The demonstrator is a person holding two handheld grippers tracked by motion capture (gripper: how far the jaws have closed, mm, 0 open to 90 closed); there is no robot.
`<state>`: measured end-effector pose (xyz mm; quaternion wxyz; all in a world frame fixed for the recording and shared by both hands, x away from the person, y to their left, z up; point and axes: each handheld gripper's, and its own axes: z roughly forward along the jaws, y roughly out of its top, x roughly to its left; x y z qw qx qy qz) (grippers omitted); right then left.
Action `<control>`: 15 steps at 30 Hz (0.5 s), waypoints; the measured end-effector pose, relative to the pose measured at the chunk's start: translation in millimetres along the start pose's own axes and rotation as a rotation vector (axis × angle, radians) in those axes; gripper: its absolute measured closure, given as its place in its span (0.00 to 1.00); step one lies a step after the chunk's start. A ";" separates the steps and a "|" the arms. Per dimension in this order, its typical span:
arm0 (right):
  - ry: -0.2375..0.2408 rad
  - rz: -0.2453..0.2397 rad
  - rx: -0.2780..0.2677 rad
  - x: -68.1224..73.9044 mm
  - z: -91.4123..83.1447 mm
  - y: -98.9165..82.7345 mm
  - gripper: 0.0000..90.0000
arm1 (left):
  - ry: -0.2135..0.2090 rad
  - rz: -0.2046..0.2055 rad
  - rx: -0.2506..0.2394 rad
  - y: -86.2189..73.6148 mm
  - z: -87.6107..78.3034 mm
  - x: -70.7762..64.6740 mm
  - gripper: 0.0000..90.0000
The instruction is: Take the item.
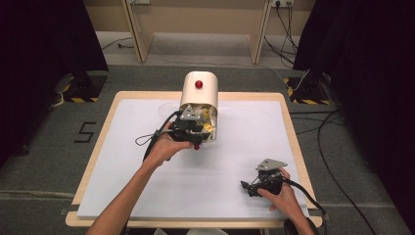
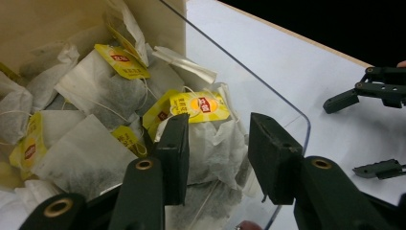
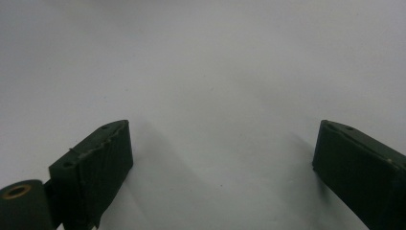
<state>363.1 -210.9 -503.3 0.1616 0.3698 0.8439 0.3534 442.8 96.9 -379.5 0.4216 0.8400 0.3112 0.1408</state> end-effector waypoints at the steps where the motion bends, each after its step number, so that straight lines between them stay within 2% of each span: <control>1: 0.000 0.000 0.000 0.0 0.0 0.0 0.08 | -0.001 0.003 0.010 -0.4 1.5 0.1 0.66; 4: 0.000 0.000 0.000 0.0 0.0 0.0 0.08 | -0.003 0.003 0.015 -0.5 4.0 0.4 0.69; 8: 0.000 0.000 0.000 0.0 0.0 0.0 0.08 | 0.001 0.005 0.016 -0.7 4.0 3.1 0.88; 15: 0.000 0.000 0.000 0.0 0.0 0.0 0.08 | 0.028 0.043 0.002 0.4 2.4 -1.0 0.97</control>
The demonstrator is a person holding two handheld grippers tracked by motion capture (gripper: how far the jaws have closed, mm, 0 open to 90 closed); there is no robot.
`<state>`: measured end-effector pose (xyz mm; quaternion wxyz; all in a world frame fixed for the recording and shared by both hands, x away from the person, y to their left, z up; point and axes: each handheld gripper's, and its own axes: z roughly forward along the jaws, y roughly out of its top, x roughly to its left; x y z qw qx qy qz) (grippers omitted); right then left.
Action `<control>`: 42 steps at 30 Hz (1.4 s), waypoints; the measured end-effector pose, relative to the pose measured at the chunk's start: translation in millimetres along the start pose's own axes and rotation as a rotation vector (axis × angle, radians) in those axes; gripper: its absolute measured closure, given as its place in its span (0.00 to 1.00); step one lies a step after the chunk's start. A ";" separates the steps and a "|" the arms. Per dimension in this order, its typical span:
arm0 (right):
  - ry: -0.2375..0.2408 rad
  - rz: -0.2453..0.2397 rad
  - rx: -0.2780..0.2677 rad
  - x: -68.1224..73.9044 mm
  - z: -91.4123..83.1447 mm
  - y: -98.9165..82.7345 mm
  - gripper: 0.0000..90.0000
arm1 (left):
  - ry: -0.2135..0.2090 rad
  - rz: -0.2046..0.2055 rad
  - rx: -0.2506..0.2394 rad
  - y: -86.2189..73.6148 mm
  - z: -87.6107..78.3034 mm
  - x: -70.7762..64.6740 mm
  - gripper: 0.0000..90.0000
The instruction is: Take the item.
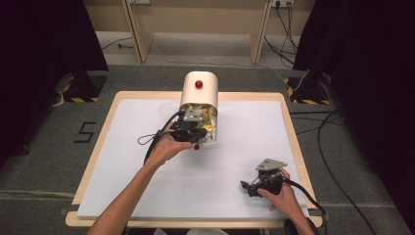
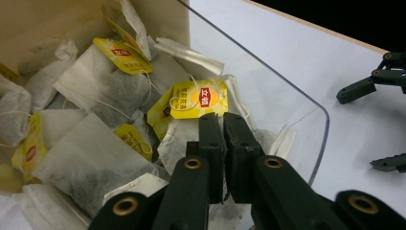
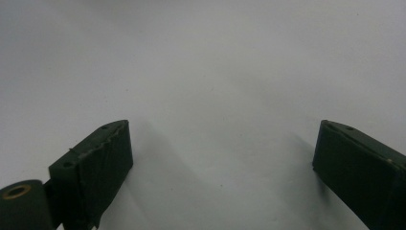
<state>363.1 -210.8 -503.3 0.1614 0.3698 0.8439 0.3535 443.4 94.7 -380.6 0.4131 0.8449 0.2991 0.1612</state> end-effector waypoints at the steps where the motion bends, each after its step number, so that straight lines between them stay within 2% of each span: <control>1: 0.000 0.000 0.000 0.0 0.0 0.0 0.08 | 0.002 0.001 -0.009 0.6 -1.7 0.1 0.97; 9: 0.001 0.002 0.001 0.1 -0.1 0.1 0.08 | -0.003 -0.017 -0.073 9.3 -25.1 6.6 0.97; 17: 0.001 0.002 0.001 0.1 -0.1 0.1 0.08 | 0.008 -0.011 -0.102 13.7 -39.9 8.2 0.97; 29: 0.001 0.002 0.001 0.1 0.0 0.1 0.08 | 0.029 -0.008 -0.145 16.6 -70.7 15.9 0.97; 33: 0.000 0.002 0.001 0.1 0.0 0.1 0.08 | 0.036 -0.012 -0.154 15.6 -82.4 20.3 0.97; 37: 0.000 0.002 0.001 0.1 0.0 0.1 0.08 | 0.044 -0.034 -0.171 10.8 -93.4 27.4 0.97; 42: 0.000 0.002 0.001 0.1 0.0 0.1 0.08 | 0.071 -0.056 -0.186 3.0 -106.4 37.4 0.97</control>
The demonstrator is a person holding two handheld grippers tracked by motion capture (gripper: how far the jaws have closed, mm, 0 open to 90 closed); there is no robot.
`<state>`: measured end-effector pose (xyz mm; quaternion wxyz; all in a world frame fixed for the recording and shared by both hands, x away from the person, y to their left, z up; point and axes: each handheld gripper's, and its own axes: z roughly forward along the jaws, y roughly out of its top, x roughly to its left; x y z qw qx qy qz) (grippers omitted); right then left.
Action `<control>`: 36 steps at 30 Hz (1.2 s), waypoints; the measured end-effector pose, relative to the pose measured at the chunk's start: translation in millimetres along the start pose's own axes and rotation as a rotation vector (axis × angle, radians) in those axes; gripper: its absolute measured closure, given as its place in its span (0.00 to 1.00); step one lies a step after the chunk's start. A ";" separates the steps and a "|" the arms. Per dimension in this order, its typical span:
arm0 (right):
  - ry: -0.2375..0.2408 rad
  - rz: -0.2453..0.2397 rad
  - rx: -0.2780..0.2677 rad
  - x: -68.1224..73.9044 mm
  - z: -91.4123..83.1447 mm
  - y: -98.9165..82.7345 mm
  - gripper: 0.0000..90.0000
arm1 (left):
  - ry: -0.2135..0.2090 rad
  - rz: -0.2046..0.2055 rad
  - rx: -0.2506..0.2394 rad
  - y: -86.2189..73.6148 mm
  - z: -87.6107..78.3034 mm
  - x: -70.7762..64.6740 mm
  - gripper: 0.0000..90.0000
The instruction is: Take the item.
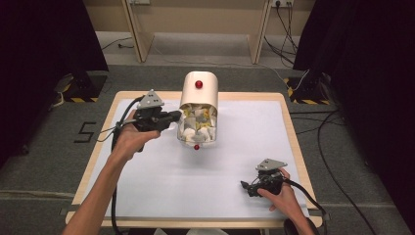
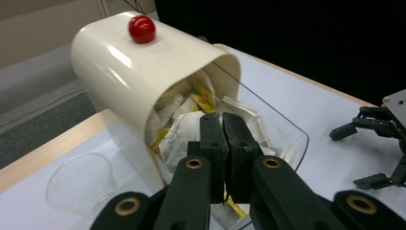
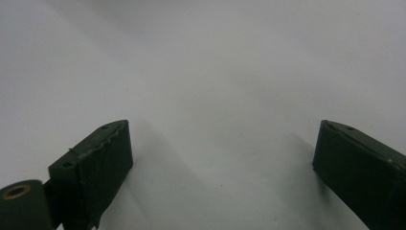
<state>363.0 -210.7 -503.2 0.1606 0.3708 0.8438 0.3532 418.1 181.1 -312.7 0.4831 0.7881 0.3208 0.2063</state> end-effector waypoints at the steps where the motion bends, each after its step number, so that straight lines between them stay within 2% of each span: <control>1: 0.000 0.000 0.000 0.0 0.0 0.0 0.08 | 0.011 -0.002 -0.002 -1.1 -2.8 2.3 0.97; 7: 0.000 0.000 0.000 0.0 0.0 0.0 0.08 | 0.058 -0.034 -0.018 -9.8 -15.4 17.3 0.97; 12: 0.000 0.000 0.000 0.0 0.0 0.0 0.08 | 0.092 -0.045 -0.011 -16.5 -15.4 26.8 0.97; 20: 0.000 0.000 0.000 0.0 0.1 0.0 0.08 | 0.130 -0.074 -0.007 -27.2 -5.8 39.5 0.97; 27: 0.000 0.000 0.000 0.0 0.0 0.0 0.08 | 0.183 -0.097 -0.007 -35.2 2.7 51.5 0.96; 36: 0.000 0.000 0.000 0.0 0.1 0.0 0.08 | 0.236 -0.117 0.006 -39.9 22.8 65.9 0.96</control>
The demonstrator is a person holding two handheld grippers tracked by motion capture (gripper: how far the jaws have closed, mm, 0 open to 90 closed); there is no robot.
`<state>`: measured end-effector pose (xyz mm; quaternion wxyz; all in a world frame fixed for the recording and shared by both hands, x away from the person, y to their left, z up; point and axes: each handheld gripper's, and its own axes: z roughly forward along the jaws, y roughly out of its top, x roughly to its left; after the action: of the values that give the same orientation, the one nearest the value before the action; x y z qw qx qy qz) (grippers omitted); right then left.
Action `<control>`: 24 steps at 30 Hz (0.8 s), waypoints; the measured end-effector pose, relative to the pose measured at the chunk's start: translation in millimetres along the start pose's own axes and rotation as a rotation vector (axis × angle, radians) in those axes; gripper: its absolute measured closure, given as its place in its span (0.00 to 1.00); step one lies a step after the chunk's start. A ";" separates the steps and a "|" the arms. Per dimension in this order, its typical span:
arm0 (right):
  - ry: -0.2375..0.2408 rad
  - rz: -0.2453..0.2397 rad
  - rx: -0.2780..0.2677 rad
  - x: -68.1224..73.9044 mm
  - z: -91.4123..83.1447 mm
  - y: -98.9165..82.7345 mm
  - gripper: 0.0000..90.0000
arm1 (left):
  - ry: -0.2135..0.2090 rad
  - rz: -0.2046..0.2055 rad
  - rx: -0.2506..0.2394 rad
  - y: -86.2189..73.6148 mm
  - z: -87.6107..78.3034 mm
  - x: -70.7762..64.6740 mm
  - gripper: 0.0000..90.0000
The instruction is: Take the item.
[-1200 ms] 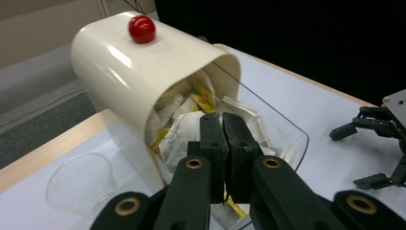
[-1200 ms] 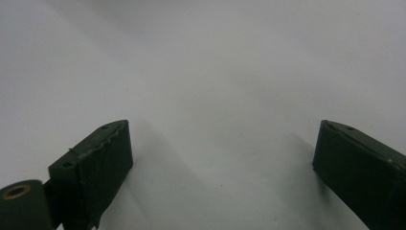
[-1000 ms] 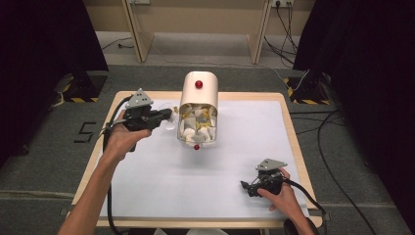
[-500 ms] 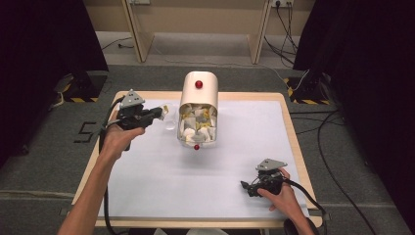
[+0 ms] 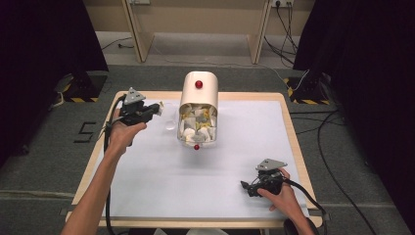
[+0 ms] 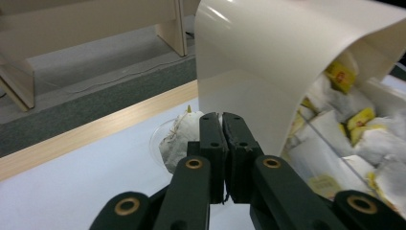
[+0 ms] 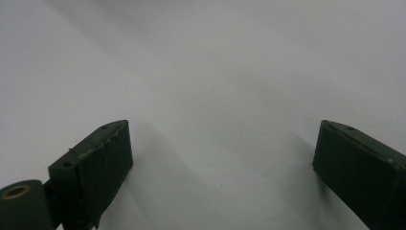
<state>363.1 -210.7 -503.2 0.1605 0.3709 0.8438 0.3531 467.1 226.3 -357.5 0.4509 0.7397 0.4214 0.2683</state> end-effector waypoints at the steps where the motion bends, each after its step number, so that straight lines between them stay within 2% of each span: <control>1: 0.000 0.000 0.000 0.0 0.0 0.0 0.08 | 0.004 -0.004 0.001 -0.4 2.8 0.9 0.96; 9: 0.000 0.000 0.002 0.0 -0.2 0.1 0.08 | 0.027 -0.026 0.013 -3.3 24.9 7.2 0.96; 13: 0.000 -0.001 0.002 0.0 -0.2 0.0 0.08 | 0.025 -0.031 0.007 -3.3 35.3 10.1 0.96; 24: 0.000 0.000 0.002 0.0 -0.2 0.0 0.08 | 0.048 -0.022 0.028 -4.3 59.3 12.2 0.96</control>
<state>363.0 -210.8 -503.1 0.1601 0.3708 0.8442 0.3524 517.6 211.7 -387.8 0.4332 0.7346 0.4437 0.2753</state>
